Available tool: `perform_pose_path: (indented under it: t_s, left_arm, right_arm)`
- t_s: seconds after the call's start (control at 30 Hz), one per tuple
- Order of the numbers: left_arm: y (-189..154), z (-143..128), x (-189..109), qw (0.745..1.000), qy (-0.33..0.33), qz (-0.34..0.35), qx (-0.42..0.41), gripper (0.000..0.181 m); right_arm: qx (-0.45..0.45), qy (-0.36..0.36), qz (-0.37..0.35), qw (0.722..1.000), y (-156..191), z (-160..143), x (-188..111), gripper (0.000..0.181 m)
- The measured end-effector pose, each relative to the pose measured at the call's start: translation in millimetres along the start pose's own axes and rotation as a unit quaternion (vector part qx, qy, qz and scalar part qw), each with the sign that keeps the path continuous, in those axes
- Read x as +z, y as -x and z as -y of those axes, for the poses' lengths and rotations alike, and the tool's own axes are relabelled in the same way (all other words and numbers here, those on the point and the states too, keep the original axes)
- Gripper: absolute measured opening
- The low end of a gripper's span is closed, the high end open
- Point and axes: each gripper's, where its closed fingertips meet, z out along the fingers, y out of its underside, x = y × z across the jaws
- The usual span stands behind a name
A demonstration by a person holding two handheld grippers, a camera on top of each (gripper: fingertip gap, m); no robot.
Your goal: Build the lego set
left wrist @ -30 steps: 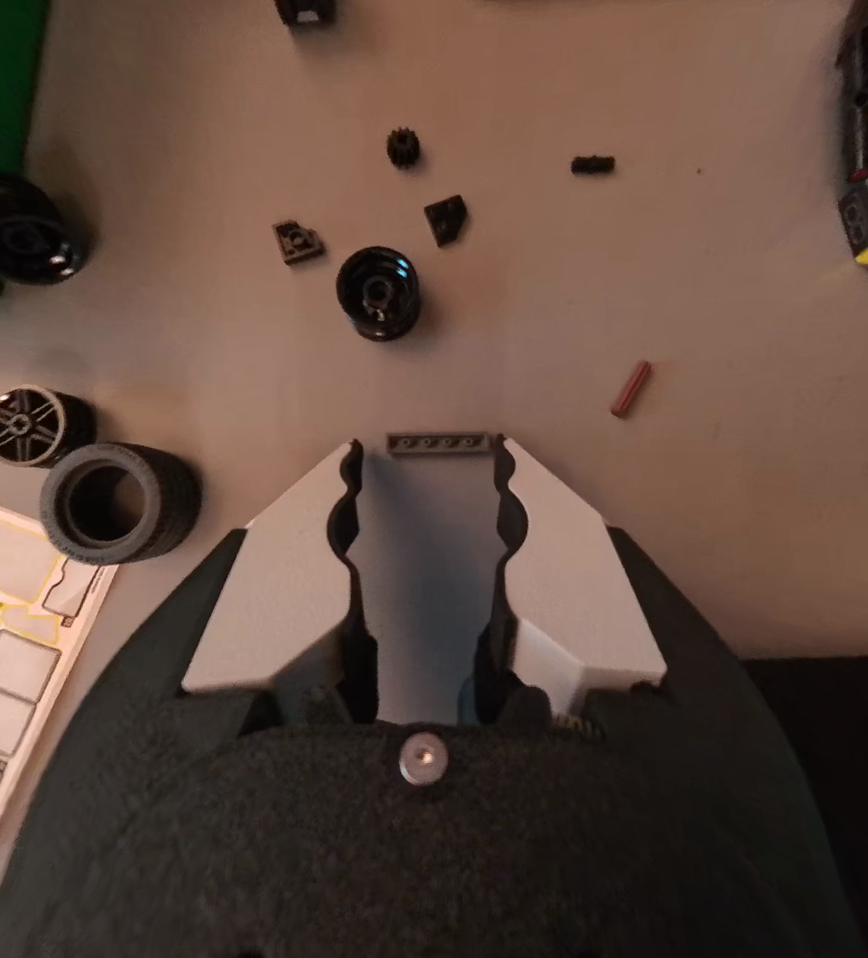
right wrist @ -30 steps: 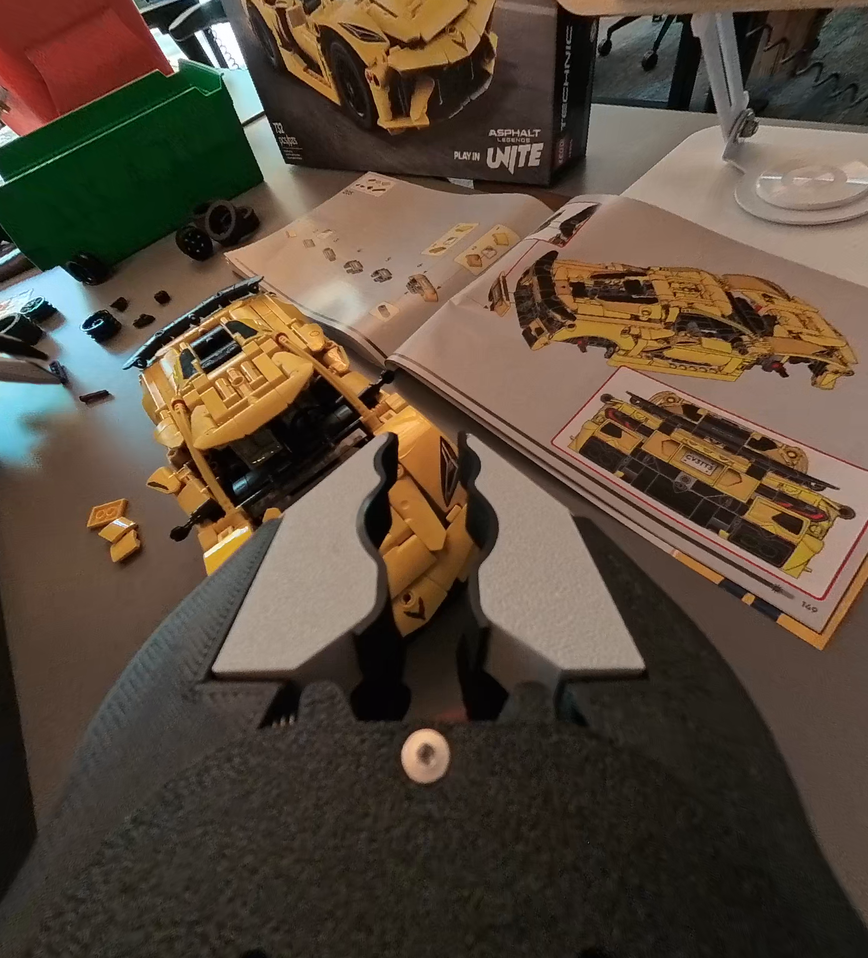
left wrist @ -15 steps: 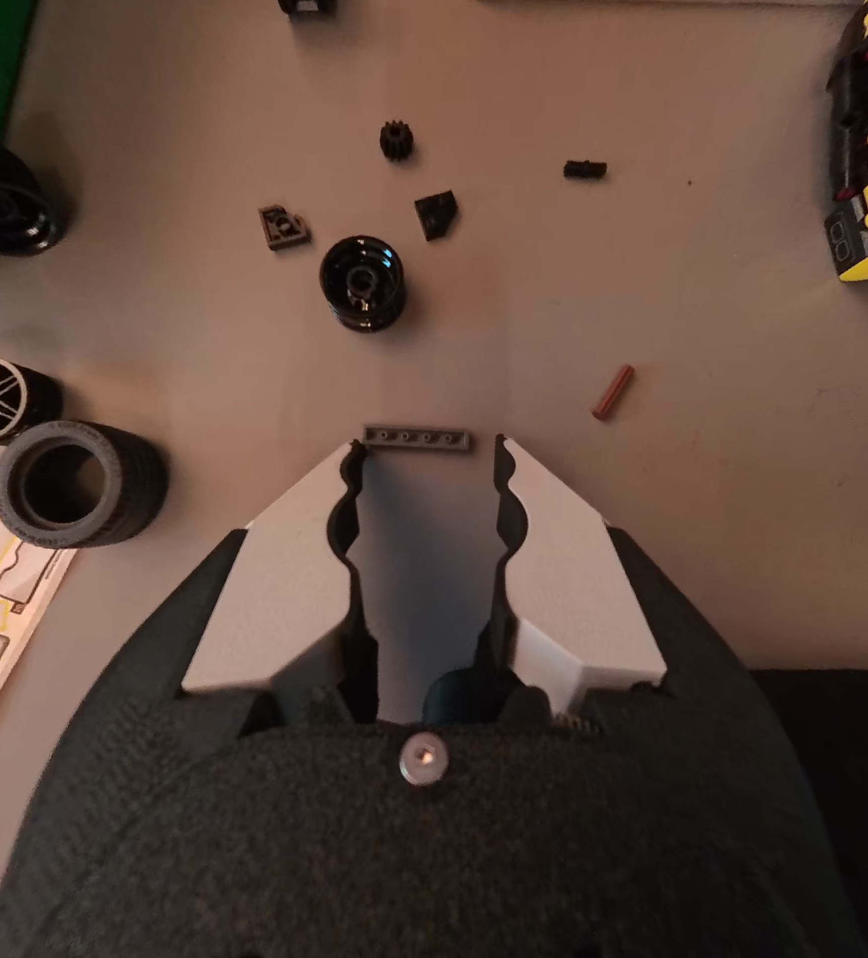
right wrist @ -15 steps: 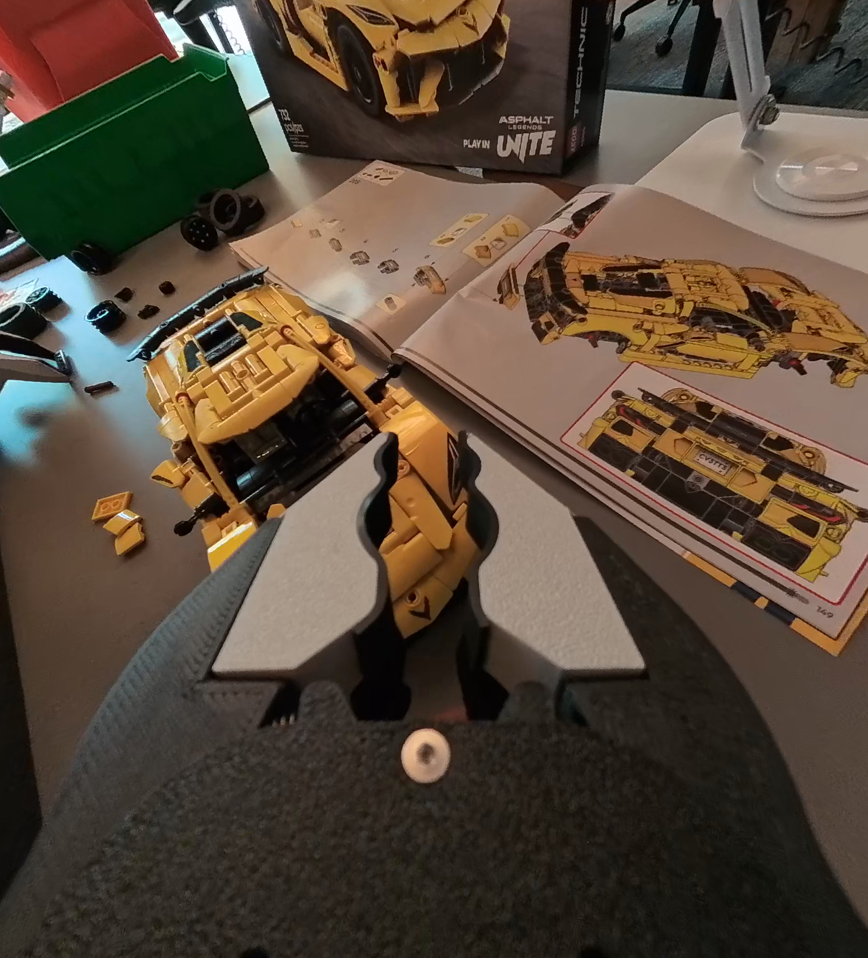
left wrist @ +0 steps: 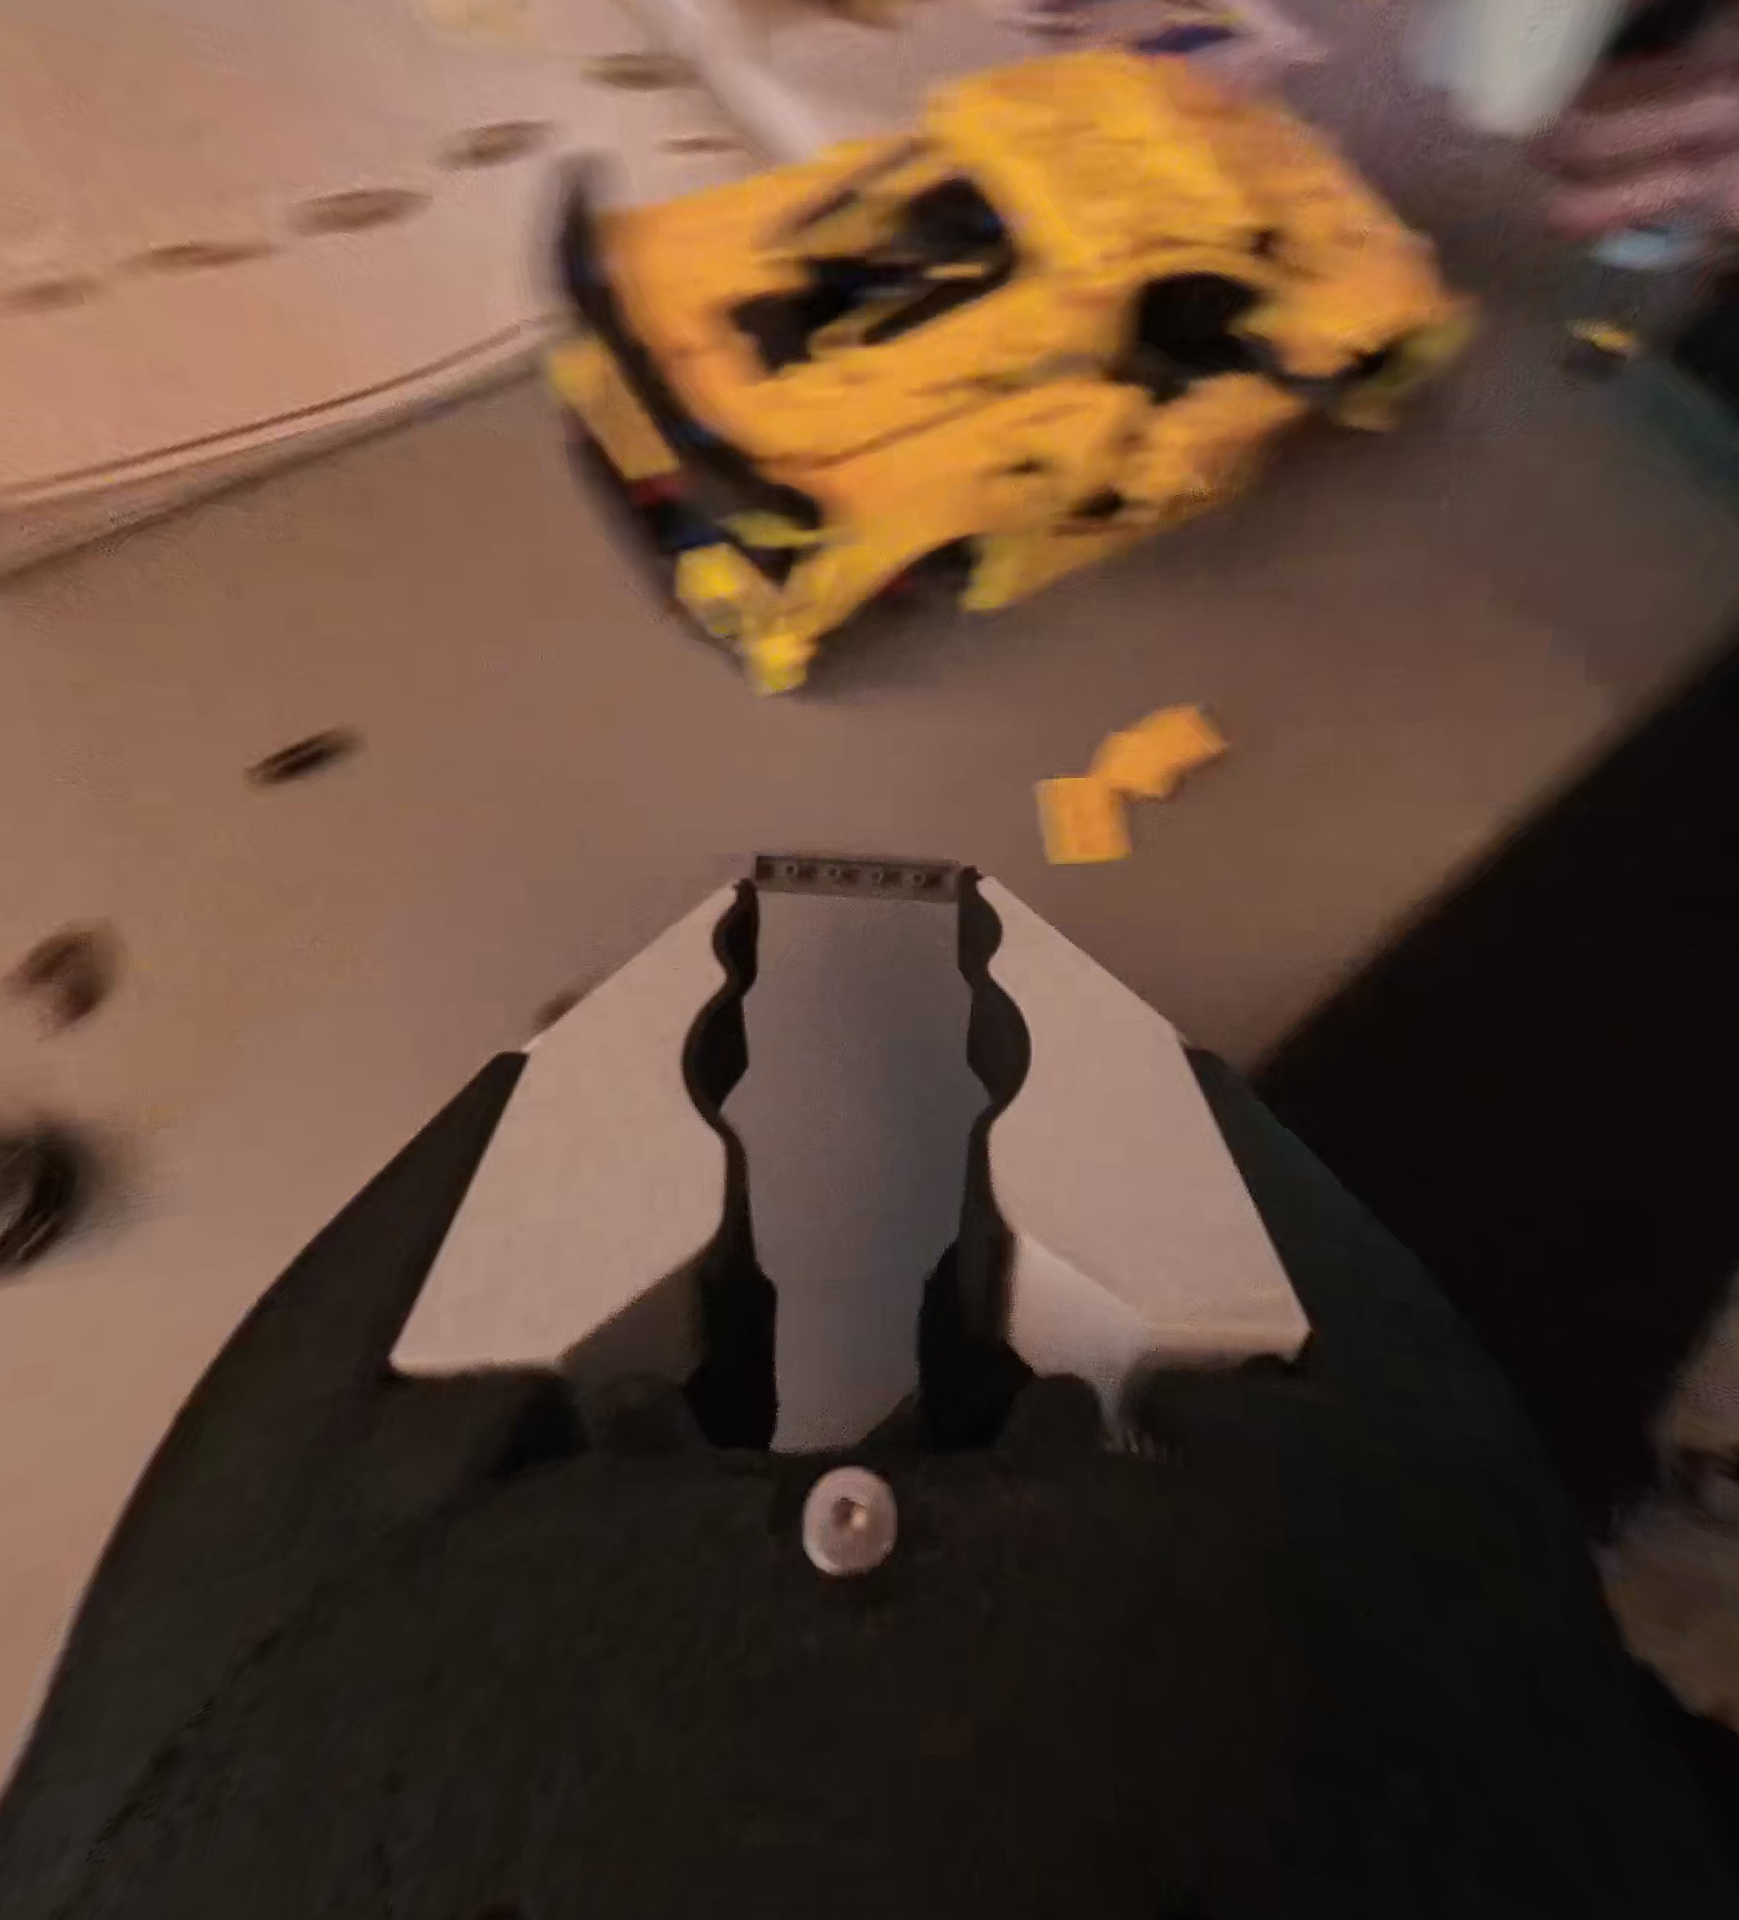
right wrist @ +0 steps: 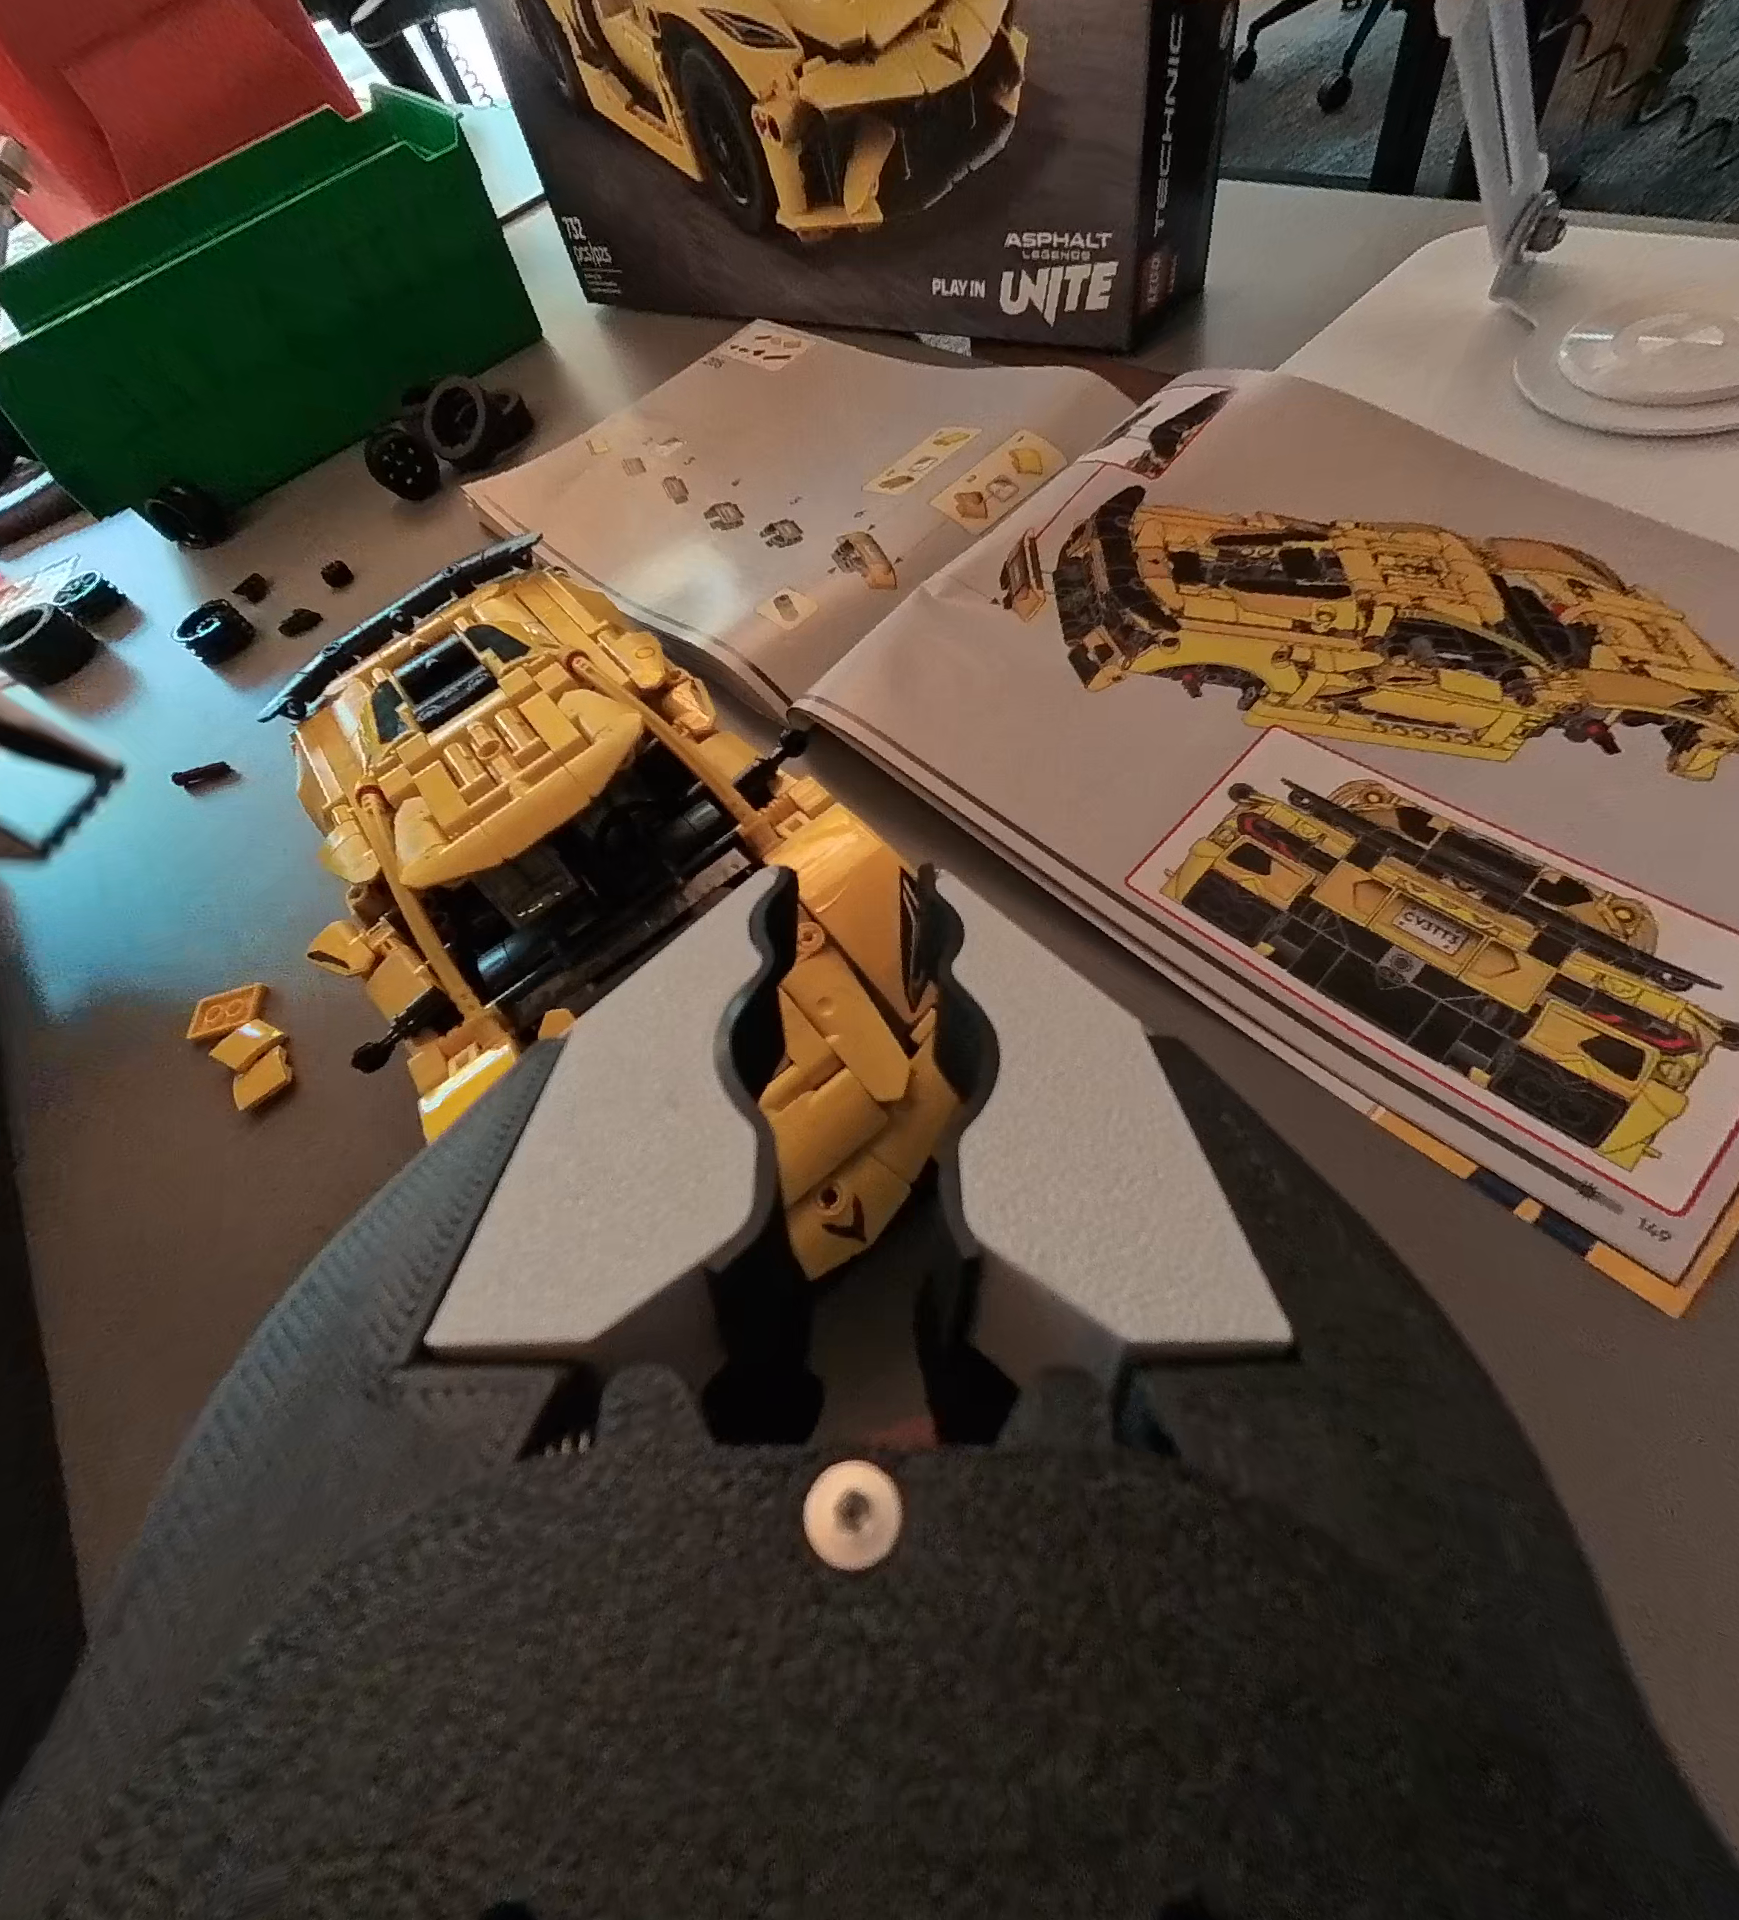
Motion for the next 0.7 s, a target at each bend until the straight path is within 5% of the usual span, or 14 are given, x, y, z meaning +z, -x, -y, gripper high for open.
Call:
perform_pose_path:
  t_s: [0.3,0.43,0.7]
  left_arm:
    - [-98,22,69,0.976,0.061,-0.143,0.151,0.038]
    - [-108,14,91,0.966,0.077,-0.122,0.214,0.038]
    - [-98,10,106,0.970,0.093,-0.108,0.196,0.039]
  right_arm:
    - [-0.003,-0.003,0.001,1.000,2,1,-2,0.022]
    - [-0.004,-0.002,0.000,1.000,1,1,-2,0.023]
    - [0.006,-0.007,0.007,1.000,1,1,-2,0.023]
